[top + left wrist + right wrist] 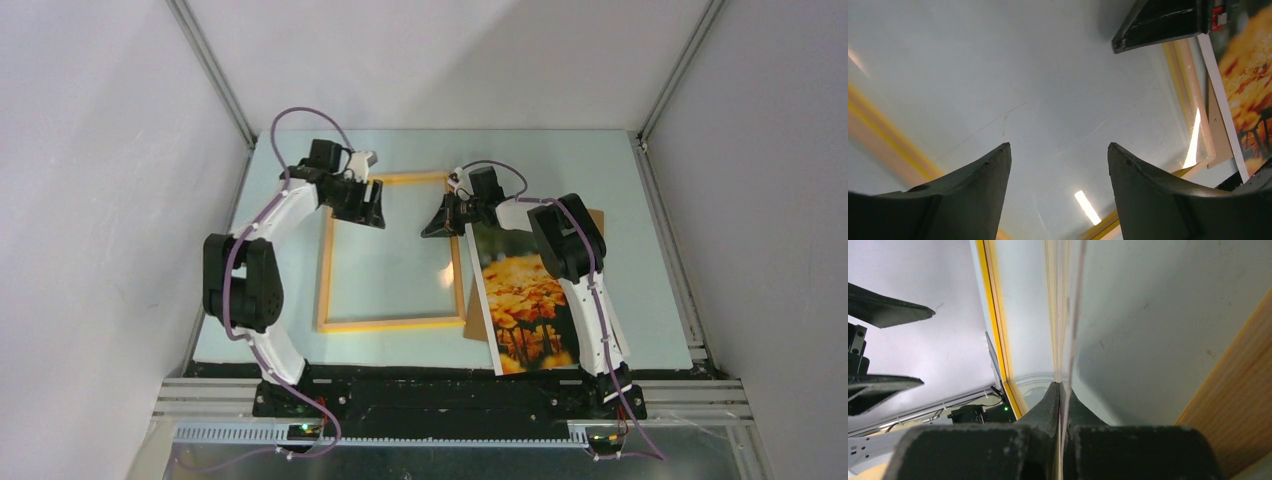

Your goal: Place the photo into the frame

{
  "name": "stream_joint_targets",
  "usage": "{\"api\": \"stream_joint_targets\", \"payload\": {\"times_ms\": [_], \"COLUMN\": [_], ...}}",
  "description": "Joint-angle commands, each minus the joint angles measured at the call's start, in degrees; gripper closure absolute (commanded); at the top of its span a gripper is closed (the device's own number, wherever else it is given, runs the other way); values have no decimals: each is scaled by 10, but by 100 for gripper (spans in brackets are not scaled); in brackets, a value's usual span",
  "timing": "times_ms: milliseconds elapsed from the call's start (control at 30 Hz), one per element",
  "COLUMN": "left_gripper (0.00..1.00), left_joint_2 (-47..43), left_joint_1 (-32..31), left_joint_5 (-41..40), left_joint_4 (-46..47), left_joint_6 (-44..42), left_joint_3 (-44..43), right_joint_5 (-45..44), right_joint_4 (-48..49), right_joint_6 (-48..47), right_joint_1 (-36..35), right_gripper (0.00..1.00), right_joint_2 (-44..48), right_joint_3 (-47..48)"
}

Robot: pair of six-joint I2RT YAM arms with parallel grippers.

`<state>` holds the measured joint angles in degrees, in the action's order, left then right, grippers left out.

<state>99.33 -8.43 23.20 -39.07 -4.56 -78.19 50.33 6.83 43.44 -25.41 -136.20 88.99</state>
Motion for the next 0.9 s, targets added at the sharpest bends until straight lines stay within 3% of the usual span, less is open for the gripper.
{"api": "stream_joint_targets", "payload": {"times_ms": [0,300,867], "left_gripper": [25,25,26], "left_joint_2": [43,95,132], "left_joint_1": [-38,-94,-114], "left_joint_5": [12,6,-4], "left_joint_4": [2,15,46], "left_joint_6": [0,15,27], "left_joint_3": [-39,-52,-21], "right_joint_5": [-21,-23,-23], "right_joint_4": [-20,-22,-21], "right_joint_6": [-21,-25,-33], "right_joint_1": [-1,0,-2], "right_gripper": [100,100,100], "right_joint_2": [27,31,40], "right_joint_3": [19,17,8]}}
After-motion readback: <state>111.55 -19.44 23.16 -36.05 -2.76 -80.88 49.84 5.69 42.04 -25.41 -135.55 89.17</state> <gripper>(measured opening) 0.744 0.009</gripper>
